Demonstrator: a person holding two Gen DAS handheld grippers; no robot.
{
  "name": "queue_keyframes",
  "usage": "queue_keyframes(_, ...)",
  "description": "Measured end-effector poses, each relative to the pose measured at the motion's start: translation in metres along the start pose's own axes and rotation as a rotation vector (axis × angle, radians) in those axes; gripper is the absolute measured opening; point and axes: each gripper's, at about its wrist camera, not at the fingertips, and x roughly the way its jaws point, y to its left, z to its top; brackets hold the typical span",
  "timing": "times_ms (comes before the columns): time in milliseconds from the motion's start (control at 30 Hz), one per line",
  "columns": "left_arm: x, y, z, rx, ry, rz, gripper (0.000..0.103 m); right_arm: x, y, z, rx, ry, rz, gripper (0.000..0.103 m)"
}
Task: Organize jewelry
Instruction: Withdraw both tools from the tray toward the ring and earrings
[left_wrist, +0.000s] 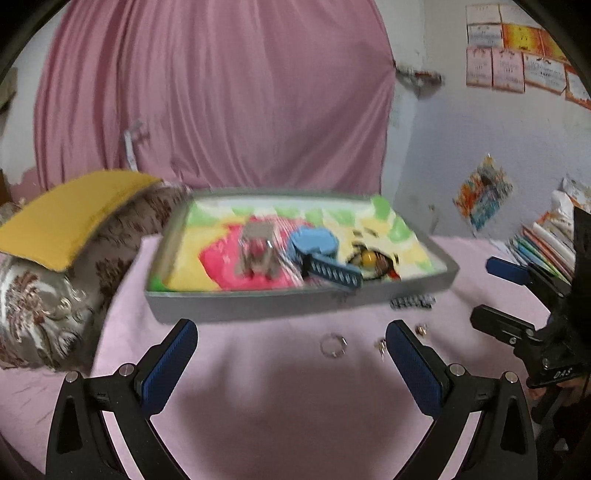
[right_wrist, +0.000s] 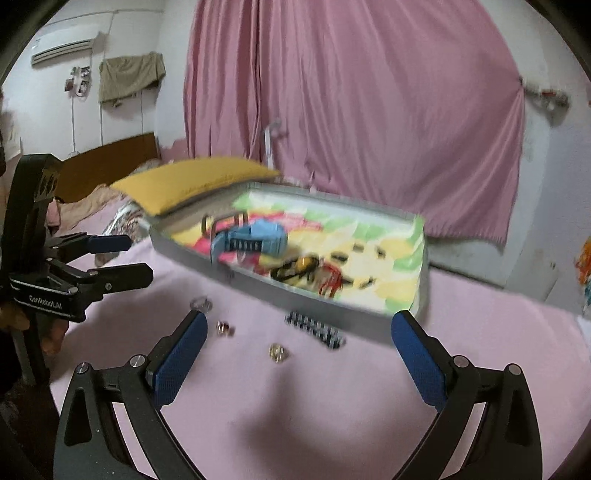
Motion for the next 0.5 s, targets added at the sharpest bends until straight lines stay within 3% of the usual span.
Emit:
queue_keyframes(133,0.016,-0.004,-0.005,0.002,0.093,-0.010,0.102,0.013,-0.005,-0.007,0.014,0.088,0.013,0.094)
queue_keyframes(200,0.023,-0.005,-0.006,0.001,0.127,-0.012,0.102,0.020,-0.004,-0.009,0.016,0.122,0.028,0.078)
queue_keyframes(300,0.030,-0.005,-0.008,-0.006,0.161,-0.026,0.101,0.031,-0.003,-0.011,0.016,0.178,0.058,0.069)
queue_keyframes(333,0.032,-0.005,-0.009,-0.013,0.170,-0.035,0.098,0.035,-0.002,-0.012,0.016,0.195,0.071,0.066)
queue_keyframes(400,0.037,-0.004,-0.009,-0.020,0.191,-0.053,0.085,0.040,-0.001,-0.011,0.016,0.220,0.087,0.050)
queue_keyframes(500,0.044,-0.005,-0.010,-0.021,0.223,-0.070,0.076,0.048,0.000,-0.013,0.022,0.260,0.107,0.041)
